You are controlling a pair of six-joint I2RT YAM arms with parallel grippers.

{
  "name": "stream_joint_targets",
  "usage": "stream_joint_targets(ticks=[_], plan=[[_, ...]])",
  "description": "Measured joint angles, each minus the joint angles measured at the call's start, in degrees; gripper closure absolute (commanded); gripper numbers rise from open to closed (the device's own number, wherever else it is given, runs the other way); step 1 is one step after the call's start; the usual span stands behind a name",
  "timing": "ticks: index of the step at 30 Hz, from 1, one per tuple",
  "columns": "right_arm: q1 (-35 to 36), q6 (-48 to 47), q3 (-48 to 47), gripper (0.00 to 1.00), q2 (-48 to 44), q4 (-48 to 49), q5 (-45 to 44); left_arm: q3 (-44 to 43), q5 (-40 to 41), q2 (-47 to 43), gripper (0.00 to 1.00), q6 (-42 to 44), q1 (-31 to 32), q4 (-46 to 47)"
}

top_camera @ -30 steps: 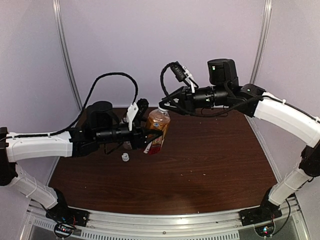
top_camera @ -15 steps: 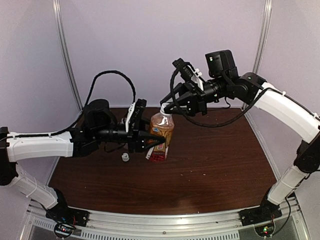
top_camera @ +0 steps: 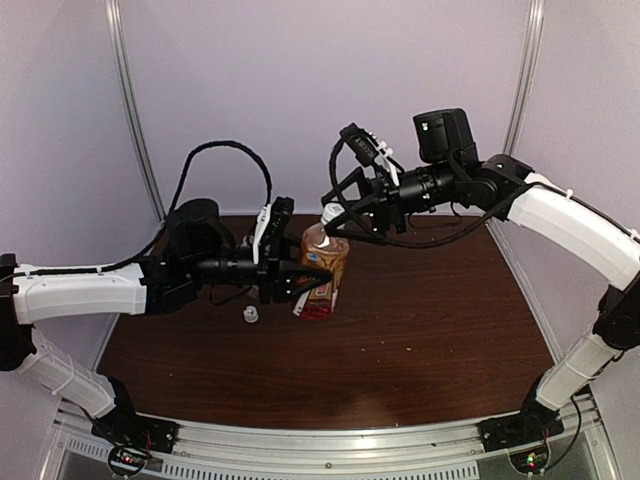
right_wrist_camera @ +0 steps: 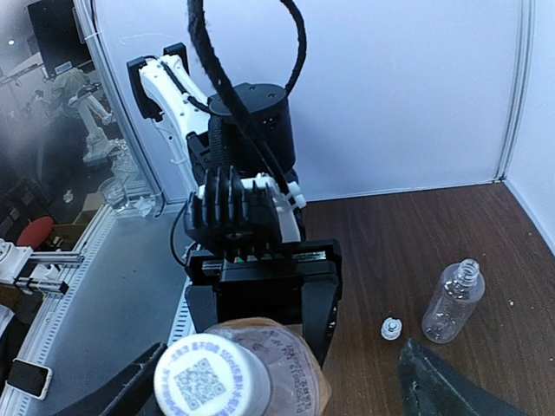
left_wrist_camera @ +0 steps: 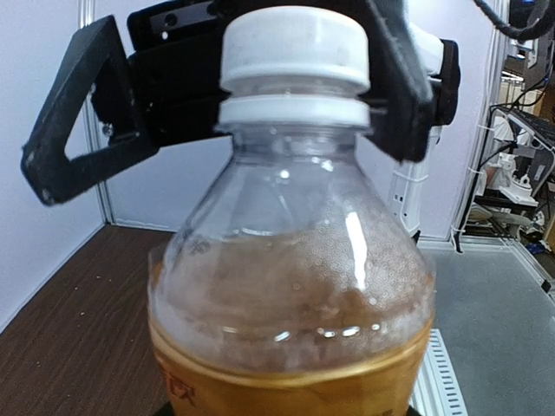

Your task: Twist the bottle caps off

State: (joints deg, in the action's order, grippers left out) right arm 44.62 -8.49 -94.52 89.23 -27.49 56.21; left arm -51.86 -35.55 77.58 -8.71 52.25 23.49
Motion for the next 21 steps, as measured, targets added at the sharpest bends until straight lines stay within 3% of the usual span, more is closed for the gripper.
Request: stream_joint_targets(ticks=[9, 21], plan=[[0.09, 11.63, 1.27, 0.03, -4.52, 4.9, -9.99, -0.04, 8.35, 0.0, 0.82, 1.62, 0.04, -3.34], [4.48, 25.75, 1.27, 0.06, -3.65, 6.14, -34.05, -0.11, 17.16, -0.04, 0.82, 2.4, 0.07, -6.12]])
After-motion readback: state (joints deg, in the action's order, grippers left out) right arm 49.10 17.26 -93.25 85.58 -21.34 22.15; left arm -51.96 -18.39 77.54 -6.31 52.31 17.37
